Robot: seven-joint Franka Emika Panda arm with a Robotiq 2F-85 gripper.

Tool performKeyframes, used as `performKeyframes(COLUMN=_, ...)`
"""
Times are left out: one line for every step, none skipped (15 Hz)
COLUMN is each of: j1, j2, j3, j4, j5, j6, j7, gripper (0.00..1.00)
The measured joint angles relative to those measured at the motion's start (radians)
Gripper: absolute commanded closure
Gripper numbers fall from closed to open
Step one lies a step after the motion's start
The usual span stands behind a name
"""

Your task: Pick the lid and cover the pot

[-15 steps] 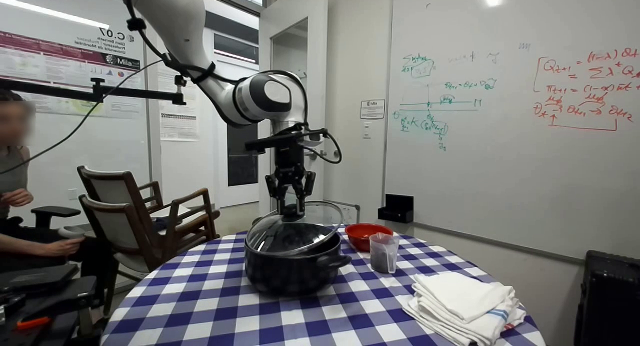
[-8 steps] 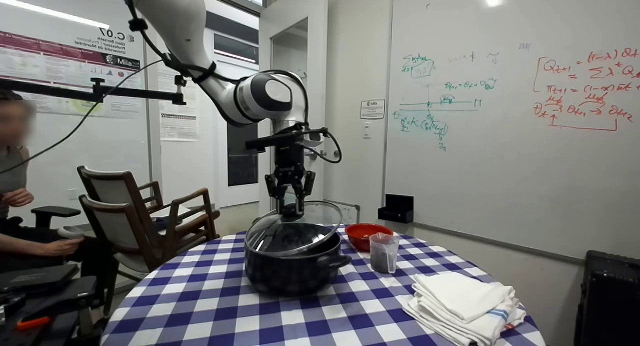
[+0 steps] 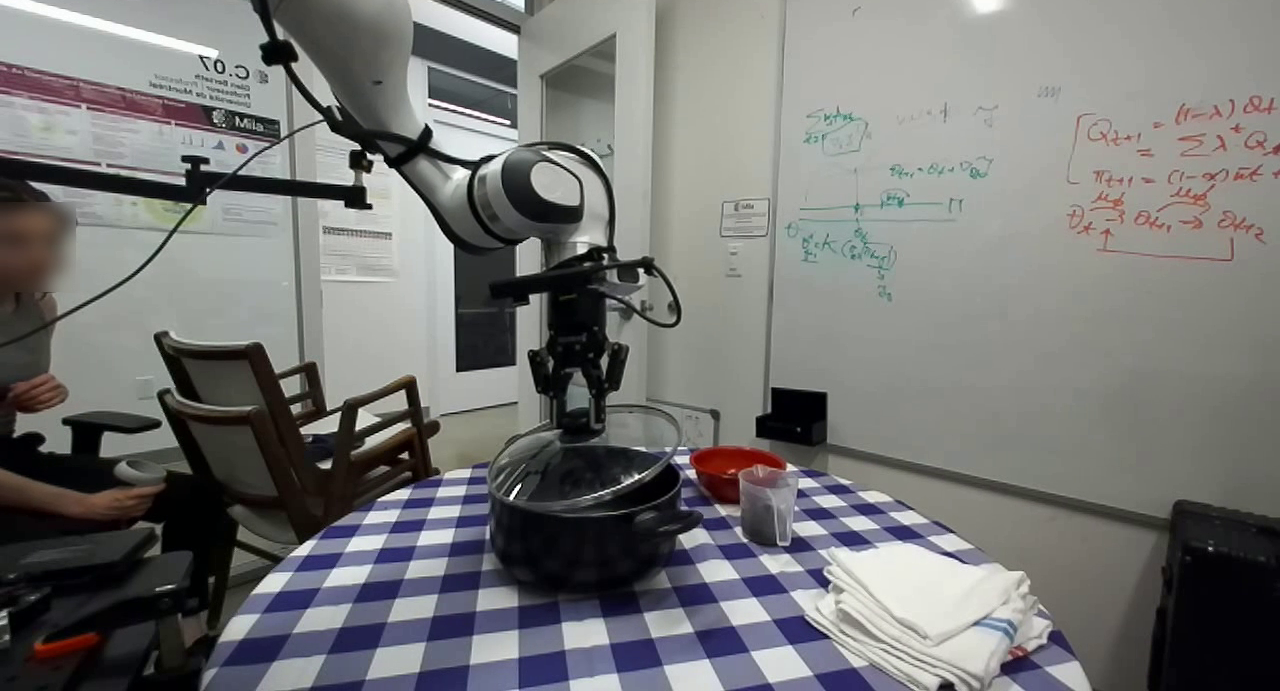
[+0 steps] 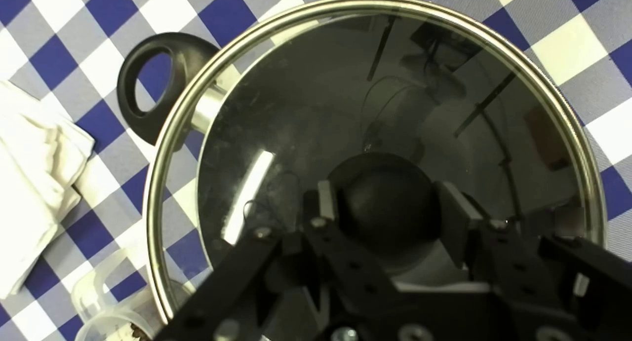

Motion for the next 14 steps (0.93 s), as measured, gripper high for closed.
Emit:
performKeyframes(j1=0.001, j2=0.004, j3=0.0, j4=0.003, j5=0.0, j6=0.0, j7=0.0, gripper=0.75)
performKeyframes(j1=0.002, j2=0.009, j3=0.001, j4=0.006, j5=0.0, j6=-0.001, j7=0.0, gripper=0.75)
performKeyframes(j1=0.004, j2=0.014, j3=0.001, j4=0.008, j5=0.0, j6=-0.001, j7=0.0, gripper=0.75)
performKeyframes(j1=0.005, j2=0.018, j3=0.001, j4=0.009, j5=-0.001, j6=-0.002, j7=0.0, gripper=0.75)
performKeyframes(j1=0.007, j2=0.023, j3=0.001, j4=0.011, j5=-0.002, j6=-0.004, j7=0.0, gripper=0.75)
performKeyframes(j1=0.008, j2=0.028, j3=0.001, j4=0.015, j5=-0.004, j6=-0.01, j7=-0.001, gripper=0.75)
performKeyframes(j1=0.01, j2=0.033, j3=0.001, j4=0.022, j5=-0.006, j6=-0.022, j7=-0.001, gripper=0.75)
performKeyframes(j1=0.011, j2=0.04, j3=0.001, j4=0.029, j5=-0.007, j6=-0.035, j7=-0.002, gripper=0.75)
performKeyframes(j1=0.011, j2=0.046, j3=0.001, j4=0.036, j5=-0.008, j6=-0.046, j7=-0.002, gripper=0.75)
performKeyframes(j1=0.011, j2=0.051, j3=0.001, j4=0.043, j5=-0.009, j6=-0.058, j7=-0.004, gripper=0.75)
performKeyframes(j1=0.011, j2=0.056, j3=0.001, j4=0.05, j5=-0.01, j6=-0.068, j7=-0.006, gripper=0.75)
performKeyframes(j1=0.012, j2=0.062, j3=0.001, j4=0.058, j5=-0.01, j6=-0.078, j7=-0.011, gripper=0.75)
performKeyframes(j1=0.012, j2=0.068, j3=0.002, j4=0.064, j5=-0.01, j6=-0.085, j7=-0.019, gripper=0.75)
performKeyframes(j1=0.012, j2=0.073, j3=0.003, j4=0.07, j5=-0.01, j6=-0.091, j7=-0.028, gripper=0.75)
